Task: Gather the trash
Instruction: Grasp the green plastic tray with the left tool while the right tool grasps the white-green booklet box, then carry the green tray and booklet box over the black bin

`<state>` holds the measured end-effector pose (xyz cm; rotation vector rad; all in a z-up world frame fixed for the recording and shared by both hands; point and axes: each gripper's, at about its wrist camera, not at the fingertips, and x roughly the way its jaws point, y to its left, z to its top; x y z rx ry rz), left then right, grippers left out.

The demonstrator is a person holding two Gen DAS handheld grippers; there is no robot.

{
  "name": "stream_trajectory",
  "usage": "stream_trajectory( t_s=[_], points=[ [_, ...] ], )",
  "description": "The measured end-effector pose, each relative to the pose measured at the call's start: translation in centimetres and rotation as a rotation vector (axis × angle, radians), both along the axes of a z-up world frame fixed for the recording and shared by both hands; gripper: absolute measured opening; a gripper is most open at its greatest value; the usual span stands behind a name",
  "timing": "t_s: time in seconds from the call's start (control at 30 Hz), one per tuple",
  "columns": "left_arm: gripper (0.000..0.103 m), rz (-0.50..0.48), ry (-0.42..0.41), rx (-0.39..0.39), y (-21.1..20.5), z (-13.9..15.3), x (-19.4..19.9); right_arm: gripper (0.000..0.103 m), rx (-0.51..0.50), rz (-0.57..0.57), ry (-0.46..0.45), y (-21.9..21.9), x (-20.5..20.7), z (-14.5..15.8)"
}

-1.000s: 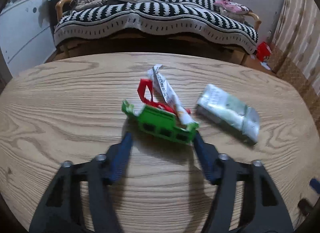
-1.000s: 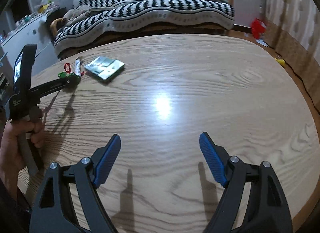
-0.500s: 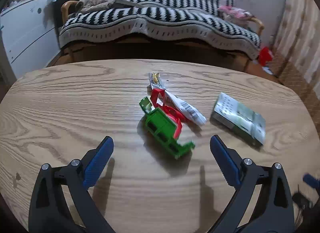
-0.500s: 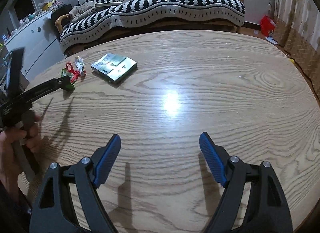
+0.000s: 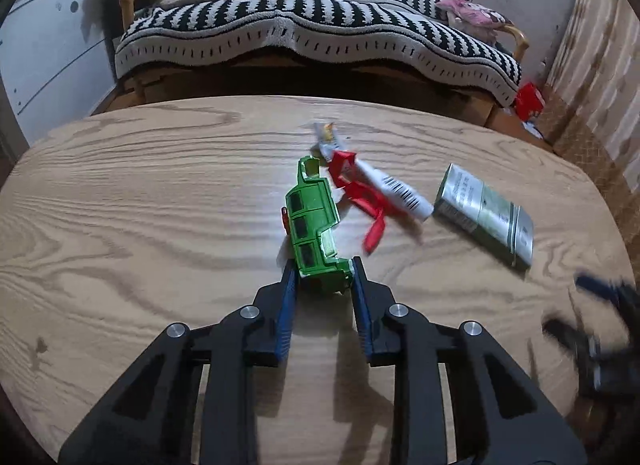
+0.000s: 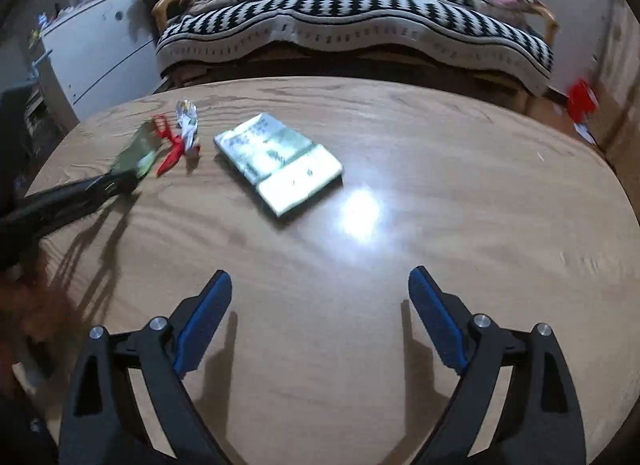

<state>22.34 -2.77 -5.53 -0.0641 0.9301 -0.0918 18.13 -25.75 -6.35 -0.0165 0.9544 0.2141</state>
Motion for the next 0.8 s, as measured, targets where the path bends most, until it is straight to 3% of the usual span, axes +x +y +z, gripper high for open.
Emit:
stream_trajectory(
  t_s=[0.2, 0.4, 0.47, 0.53, 0.8],
  points=[
    [0.026, -0.022, 0.022, 0.041, 1.1, 0.2, -2.1, 0.091, -0.028, 0.067, 0.01, 1.7, 5.5, -1.1],
    [0.025, -0.022, 0.021, 0.025, 1.6, 0.7, -2.6, 0.093, -0.071, 0.135, 0.006, 4.0, 8.2, -1.4],
    [0.025, -0.023, 0.017, 0.035, 1.3, 0.8, -2.6, 0.07, -0.064, 0.152, -0.003, 4.3, 8.0, -1.2],
    [0.025, -0.023, 0.012, 0.037, 1.1, 1.0, -2.7, 0.063, -0.061, 0.147, -0.009, 4.5, 7.6, -0.9],
    [0.023, -0.095, -0.036, 0.015, -1.4, 3.2, -5.0, 0.057, -0.018, 0.004, -0.022, 1.4, 1.3, 0.2]
  ],
)
